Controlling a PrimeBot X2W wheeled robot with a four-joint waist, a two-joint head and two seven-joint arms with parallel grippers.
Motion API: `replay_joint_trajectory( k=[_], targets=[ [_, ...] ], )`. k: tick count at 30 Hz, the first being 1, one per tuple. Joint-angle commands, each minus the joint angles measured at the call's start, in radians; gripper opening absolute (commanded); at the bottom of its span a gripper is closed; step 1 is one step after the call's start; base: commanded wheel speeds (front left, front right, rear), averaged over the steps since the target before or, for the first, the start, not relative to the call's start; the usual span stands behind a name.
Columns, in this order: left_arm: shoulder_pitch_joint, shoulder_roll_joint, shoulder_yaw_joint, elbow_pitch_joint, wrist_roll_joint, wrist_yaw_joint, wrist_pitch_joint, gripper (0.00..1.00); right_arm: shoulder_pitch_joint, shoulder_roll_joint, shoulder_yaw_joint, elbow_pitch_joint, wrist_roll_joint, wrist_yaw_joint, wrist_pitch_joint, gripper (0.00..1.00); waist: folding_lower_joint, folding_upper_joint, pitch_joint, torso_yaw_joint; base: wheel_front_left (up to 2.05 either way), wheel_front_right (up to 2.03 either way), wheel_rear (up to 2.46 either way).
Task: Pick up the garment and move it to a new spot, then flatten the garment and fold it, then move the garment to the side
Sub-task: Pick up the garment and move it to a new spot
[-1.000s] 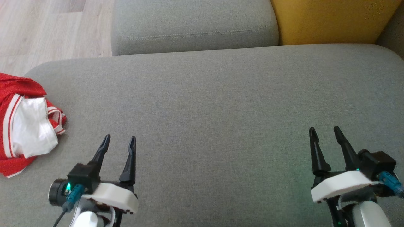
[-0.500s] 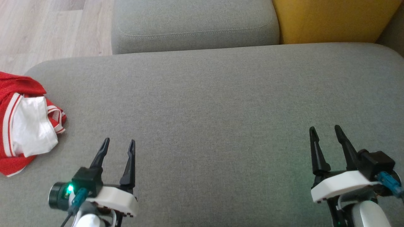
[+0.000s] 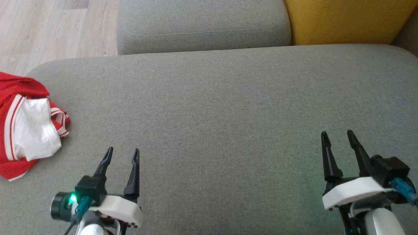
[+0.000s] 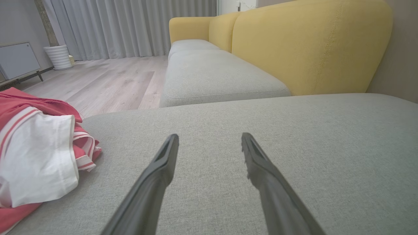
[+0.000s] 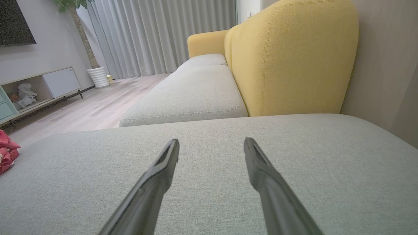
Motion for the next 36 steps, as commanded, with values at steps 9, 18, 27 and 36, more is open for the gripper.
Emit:
replay_joint_trajectory(
  k=[9,18,27,36],
  targets=[
    [-0.066,0.012,0.049,-0.02,-0.012,0.023,-0.012,1.0,-0.009,-0.003,0.003,-0.052,-0.013,0.008,-0.002,1.0,0.0,0.0,0.005,0.064,0.0,0.0,0.0],
    [-0.072,0.016,0.091,-0.036,-0.037,0.04,-0.012,1.0,0.009,-0.003,0.037,-0.099,-0.021,0.008,0.015,1.0,0.0,0.0,0.001,0.217,0.0,0.0,0.0],
    [-0.044,0.022,0.13,-0.051,-0.054,0.049,-0.012,1.0,0.018,-0.003,0.077,-0.128,-0.022,0.008,0.021,1.0,0.0,0.0,-0.004,0.331,0.0,0.0,0.0],
    [-0.028,0.021,0.149,-0.056,-0.061,0.05,-0.012,1.0,0.024,-0.003,0.076,-0.136,-0.018,0.008,0.026,1.0,0.0,0.0,-0.003,0.359,0.0,0.0,0.0]
  ],
)
